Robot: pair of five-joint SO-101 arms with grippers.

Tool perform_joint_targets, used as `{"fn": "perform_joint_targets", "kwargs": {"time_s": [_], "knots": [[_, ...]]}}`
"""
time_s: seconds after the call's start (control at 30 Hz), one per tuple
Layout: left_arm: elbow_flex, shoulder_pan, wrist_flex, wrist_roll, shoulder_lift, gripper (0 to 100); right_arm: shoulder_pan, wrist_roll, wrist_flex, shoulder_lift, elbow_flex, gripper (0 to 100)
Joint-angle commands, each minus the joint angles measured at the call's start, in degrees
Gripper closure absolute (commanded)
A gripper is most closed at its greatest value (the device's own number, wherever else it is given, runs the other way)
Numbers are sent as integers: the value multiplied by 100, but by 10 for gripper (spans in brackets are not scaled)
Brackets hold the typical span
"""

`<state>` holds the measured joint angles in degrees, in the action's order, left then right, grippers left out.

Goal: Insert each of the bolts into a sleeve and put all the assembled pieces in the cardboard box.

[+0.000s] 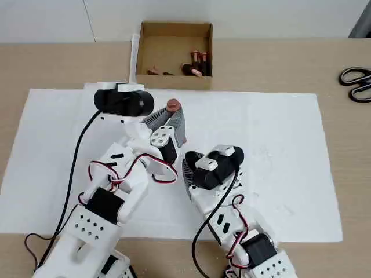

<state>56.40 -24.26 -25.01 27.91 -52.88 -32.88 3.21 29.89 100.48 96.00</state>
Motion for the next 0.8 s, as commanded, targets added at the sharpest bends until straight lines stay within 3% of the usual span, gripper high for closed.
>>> {"fn": "perform_joint_targets", "kwargs": {"time_s": [0.0,0.77], "knots": [[-31,-176,-176,44,-158,994,-22,44,-154,127,44,995],[233,-580,-220,44,-167,994,-13,44,-127,127,26,995]]}}
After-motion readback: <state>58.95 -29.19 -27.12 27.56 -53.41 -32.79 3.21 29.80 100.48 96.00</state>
